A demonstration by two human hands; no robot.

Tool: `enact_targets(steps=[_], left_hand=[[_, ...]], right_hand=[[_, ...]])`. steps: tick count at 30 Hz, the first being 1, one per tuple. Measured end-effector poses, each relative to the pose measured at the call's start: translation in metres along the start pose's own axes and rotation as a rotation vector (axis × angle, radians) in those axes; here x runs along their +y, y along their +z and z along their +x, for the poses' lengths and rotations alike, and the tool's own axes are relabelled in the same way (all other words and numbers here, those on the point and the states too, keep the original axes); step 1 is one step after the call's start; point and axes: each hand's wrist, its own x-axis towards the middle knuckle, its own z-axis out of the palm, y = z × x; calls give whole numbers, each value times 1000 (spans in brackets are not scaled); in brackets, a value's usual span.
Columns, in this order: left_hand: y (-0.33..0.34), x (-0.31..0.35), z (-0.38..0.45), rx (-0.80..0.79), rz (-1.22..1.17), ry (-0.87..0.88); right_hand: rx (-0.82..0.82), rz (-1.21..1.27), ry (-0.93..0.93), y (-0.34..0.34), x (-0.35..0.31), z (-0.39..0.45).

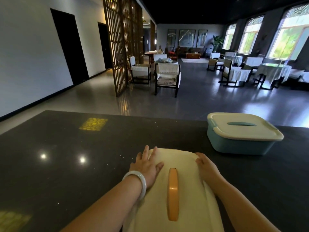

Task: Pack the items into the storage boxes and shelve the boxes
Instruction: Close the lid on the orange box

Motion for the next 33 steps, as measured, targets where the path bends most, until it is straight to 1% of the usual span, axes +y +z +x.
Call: enact_targets(steps=[3,5,8,12,15,20,23,25,27,28,30,33], left_hand=[[-4,18,8,-24,26,-203],[-5,33,10,-62,20,-226],[-5,55,11,-103,10,-123],[-1,74,16,-129,43,68],[0,90,27,-164,67,167],[4,129,46,-282,125,353],[10,146,46,-251,178,416],[14,151,36,-149,240,395],[20,152,14,-34,291,312],[25,150,0,-13,290,255],[34,145,-28,-29,245,149],[45,140,-55,-1,196,91]], right_hand=[[91,56,20,-4,14,-20],[153,49,43,-7,23,-34],[213,74,78,-17,41,-57],[215,250,197,-38,62,-90],[130,319,239,-60,69,-97],[-41,373,336,-83,56,-81],[-88,478,383,-90,64,-77],[-80,528,368,-89,70,-77],[-46,581,350,-87,70,-79],[-32,606,344,-86,69,-80],[-2,625,325,-84,68,-83],[64,642,286,-79,70,-91]])
